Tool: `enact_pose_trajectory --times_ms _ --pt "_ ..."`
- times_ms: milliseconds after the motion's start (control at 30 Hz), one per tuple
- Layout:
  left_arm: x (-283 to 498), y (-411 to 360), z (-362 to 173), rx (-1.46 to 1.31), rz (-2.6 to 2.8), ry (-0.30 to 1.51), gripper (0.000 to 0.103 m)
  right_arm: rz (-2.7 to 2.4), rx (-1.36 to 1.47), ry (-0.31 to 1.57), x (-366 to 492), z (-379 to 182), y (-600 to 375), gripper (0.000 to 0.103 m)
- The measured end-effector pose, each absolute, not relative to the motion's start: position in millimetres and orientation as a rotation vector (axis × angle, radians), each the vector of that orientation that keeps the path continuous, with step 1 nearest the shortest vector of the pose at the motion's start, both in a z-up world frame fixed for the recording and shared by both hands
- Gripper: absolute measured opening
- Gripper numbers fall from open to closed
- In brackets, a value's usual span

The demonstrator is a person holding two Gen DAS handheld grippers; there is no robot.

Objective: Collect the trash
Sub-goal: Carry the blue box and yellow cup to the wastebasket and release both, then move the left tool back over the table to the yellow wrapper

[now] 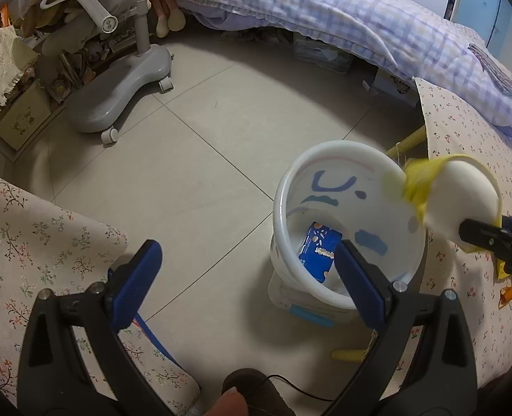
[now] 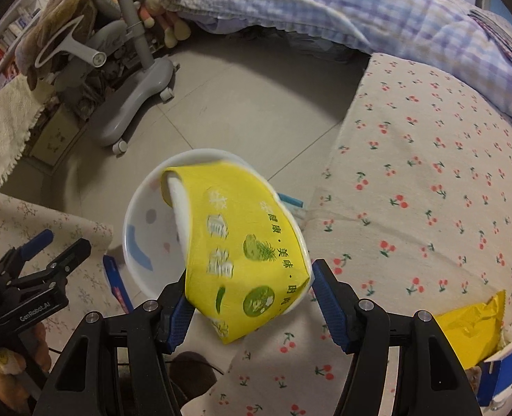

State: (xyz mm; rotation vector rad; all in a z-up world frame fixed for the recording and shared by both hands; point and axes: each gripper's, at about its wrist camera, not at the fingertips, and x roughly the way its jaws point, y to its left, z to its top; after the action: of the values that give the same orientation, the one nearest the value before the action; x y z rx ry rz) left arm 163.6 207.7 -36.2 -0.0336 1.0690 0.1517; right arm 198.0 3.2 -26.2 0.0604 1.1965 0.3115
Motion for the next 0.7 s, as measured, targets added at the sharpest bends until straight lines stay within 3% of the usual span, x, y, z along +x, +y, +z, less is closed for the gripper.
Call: enact_pose_trajectory --times_ms 67,100,167,700 --pt "163.4 207.7 -36.0 -0.032 0.152 1.070 0.099 0.326 0.054 1.179 199.1 -25.0 5.8 0.072" --pt "162.8 207.2 -36.1 -0.031 0.152 1.071 0.099 0.328 0.055 1.170 198.7 -23.5 6.1 0.083" --pt "162.7 207.1 -35.9 -0.034 0.151 1.070 0.100 0.334 0.063 1.151 197.7 -19.7 5.8 0.088" --pt "154.1 178.8 -26.9 -0.030 0.066 1.062 0.100 0.273 0.045 1.057 160.5 14.3 -49.2 0.088"
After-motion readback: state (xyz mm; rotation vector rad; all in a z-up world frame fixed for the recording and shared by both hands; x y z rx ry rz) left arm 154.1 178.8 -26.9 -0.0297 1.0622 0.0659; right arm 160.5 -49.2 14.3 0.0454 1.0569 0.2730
